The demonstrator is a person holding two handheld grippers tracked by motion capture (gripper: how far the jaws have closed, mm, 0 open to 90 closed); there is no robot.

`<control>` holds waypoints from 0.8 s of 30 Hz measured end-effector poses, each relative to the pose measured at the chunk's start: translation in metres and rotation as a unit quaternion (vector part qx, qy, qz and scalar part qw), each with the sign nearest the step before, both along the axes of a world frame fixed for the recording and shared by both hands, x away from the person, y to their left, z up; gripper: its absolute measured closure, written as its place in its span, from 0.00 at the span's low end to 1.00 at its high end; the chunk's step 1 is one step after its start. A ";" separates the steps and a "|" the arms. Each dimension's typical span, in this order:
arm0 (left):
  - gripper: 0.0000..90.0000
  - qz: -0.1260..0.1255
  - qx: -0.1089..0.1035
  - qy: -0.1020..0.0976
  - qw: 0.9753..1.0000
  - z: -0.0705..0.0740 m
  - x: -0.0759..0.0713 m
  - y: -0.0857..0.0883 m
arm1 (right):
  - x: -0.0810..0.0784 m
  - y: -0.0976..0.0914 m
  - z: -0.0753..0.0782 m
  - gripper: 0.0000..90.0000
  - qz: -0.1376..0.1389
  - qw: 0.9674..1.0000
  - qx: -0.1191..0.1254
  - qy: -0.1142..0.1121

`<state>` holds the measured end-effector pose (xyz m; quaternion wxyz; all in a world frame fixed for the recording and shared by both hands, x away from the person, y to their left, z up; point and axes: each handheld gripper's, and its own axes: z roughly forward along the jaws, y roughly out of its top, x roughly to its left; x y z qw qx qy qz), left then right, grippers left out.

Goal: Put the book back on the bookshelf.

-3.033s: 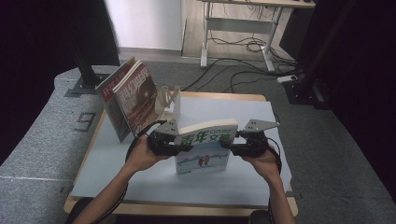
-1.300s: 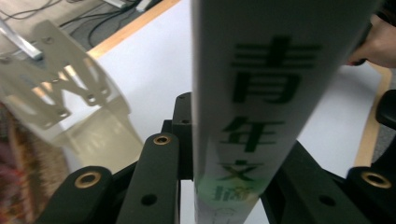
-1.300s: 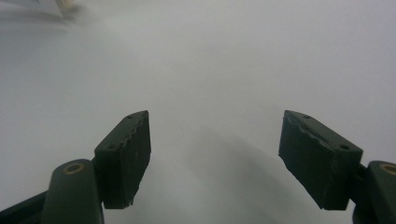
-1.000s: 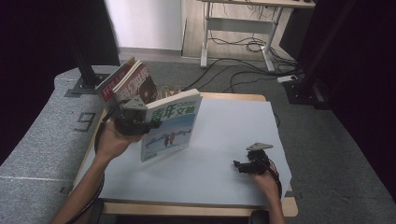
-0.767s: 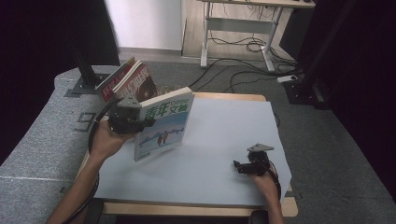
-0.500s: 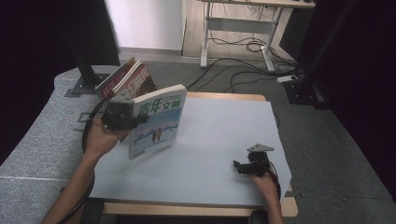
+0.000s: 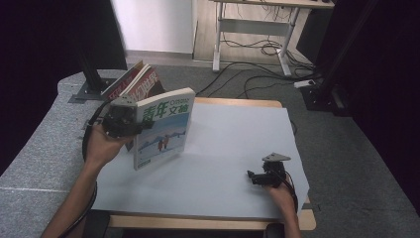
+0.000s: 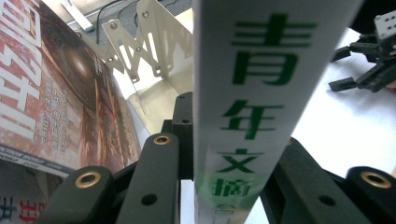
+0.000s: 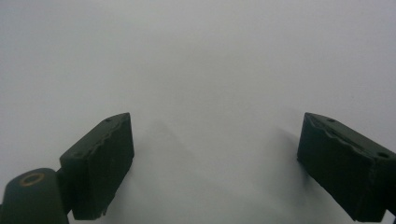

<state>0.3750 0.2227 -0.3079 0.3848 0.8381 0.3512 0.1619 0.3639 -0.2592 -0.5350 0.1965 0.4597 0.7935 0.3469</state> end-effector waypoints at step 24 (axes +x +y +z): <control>0.83 0.066 -0.013 0.009 0.998 0.004 0.009 0.006 | 0.000 0.000 0.000 0.11 -0.001 1.000 0.000 0.000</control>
